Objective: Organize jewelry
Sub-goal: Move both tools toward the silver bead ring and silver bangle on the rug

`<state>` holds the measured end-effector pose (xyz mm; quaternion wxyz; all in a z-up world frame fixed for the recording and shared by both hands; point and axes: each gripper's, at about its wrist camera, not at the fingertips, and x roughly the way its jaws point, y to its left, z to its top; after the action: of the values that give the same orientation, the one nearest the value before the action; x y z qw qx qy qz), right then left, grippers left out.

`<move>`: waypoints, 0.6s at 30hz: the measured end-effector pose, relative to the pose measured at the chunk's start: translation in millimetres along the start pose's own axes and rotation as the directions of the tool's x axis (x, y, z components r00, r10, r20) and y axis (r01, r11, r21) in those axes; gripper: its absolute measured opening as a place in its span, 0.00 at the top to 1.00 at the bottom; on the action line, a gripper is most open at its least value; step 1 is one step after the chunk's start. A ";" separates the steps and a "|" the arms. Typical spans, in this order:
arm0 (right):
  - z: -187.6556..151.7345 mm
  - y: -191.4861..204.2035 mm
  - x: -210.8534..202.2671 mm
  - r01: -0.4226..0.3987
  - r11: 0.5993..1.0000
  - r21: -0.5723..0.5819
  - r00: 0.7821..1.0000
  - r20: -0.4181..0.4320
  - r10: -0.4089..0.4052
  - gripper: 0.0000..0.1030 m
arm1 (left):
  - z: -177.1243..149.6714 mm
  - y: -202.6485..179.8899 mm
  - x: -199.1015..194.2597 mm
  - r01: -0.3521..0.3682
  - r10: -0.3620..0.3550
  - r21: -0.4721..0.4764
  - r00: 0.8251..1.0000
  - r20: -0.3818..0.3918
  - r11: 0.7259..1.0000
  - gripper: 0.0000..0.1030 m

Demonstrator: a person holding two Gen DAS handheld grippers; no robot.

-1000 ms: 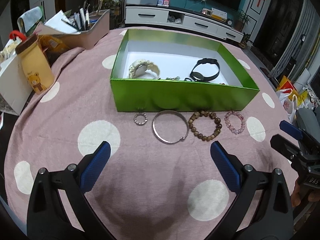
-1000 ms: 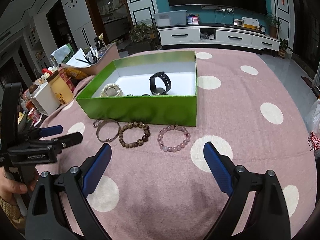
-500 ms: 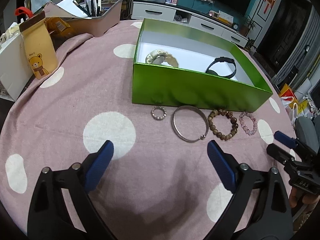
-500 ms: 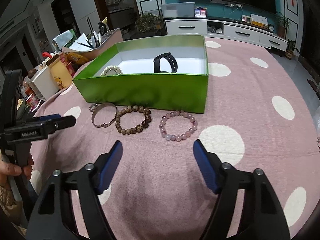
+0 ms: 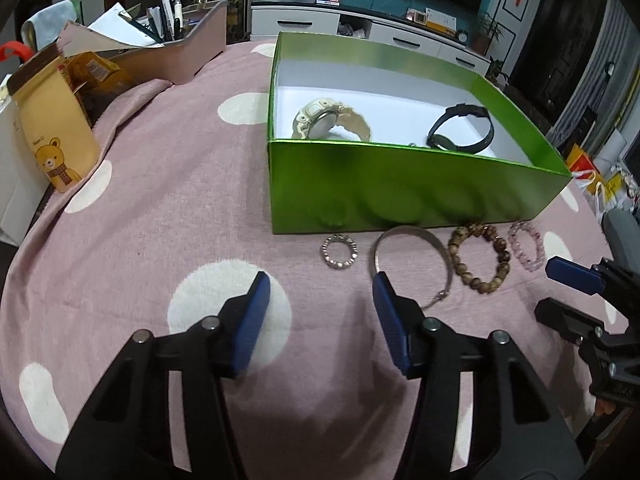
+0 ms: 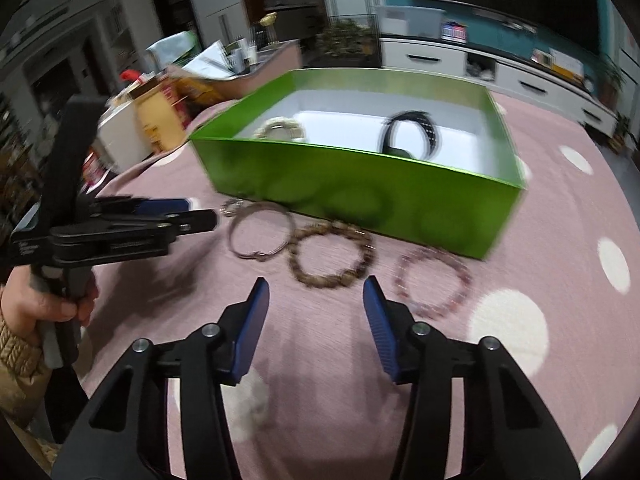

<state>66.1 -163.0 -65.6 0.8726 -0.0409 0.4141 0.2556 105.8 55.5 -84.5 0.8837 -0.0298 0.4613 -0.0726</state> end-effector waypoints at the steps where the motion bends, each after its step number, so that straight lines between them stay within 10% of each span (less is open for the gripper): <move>1: 1.8 5.1 3.1 -0.008 1.000 -0.020 1.000 -0.003 0.008 0.53 | 1.2 0.3 2.2 0.005 -0.005 0.011 1.000 -0.001 1.000 0.48; 15: 15.4 32.0 32.4 -0.042 0.993 -0.114 0.998 -0.052 0.036 0.56 | 11.0 -14.3 21.7 0.008 -0.012 0.148 1.000 0.022 0.989 0.63; 18: 18.5 36.3 36.6 -0.040 0.991 -0.129 0.998 -0.056 0.033 0.56 | 12.6 -16.8 22.6 0.018 -0.023 0.166 0.999 0.031 0.986 0.80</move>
<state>80.9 -111.2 -75.6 0.8518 -0.0971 0.4207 0.2968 127.1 35.1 -93.6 0.8898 0.0378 0.4389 -0.1195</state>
